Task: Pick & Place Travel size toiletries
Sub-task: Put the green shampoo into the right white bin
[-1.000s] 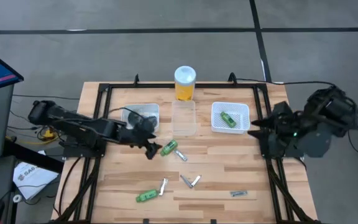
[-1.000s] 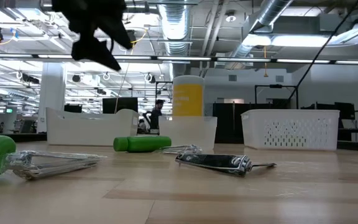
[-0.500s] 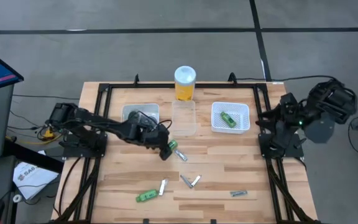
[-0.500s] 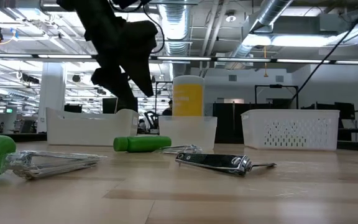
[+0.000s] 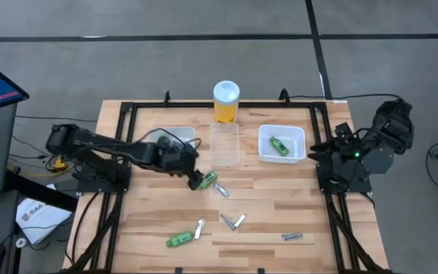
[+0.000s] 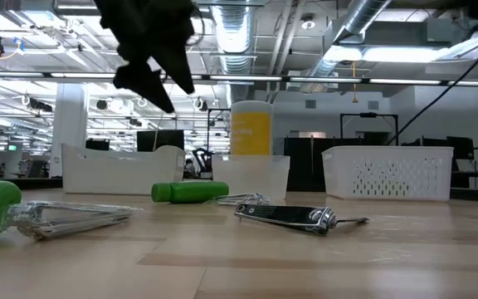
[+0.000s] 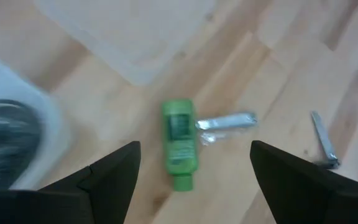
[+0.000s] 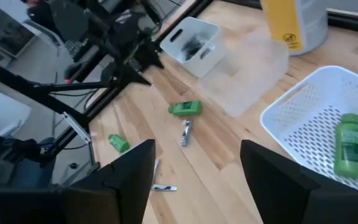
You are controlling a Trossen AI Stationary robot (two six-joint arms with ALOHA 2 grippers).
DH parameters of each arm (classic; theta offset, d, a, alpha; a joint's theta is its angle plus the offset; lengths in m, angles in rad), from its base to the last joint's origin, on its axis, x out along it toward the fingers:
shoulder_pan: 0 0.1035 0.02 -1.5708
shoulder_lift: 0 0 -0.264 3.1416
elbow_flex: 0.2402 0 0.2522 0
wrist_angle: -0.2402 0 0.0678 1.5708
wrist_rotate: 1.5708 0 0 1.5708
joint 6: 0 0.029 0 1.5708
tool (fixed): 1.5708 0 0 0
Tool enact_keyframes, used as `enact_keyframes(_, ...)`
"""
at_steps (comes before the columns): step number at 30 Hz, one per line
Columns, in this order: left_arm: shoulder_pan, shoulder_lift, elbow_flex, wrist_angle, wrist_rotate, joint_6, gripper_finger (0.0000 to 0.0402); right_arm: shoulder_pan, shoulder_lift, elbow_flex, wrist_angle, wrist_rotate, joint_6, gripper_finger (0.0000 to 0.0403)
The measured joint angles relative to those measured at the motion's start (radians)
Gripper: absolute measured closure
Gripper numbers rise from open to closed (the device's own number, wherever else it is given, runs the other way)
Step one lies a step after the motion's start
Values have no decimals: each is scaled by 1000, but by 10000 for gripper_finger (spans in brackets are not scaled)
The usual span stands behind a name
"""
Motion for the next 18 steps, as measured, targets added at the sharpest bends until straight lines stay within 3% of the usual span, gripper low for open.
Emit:
enact_keyframes(6,6,-105,-1,-157,-48,4,123,-1,-3,-16,2,2,-34,173)
enact_keyframes(10,-15,-128,-23,-155,-48,-10,136,-1,0,-16,1,1,-34,173)
enact_keyframes(18,-42,17,-24,-113,-47,-15,142,-1,16,-16,20,-2,-26,173)
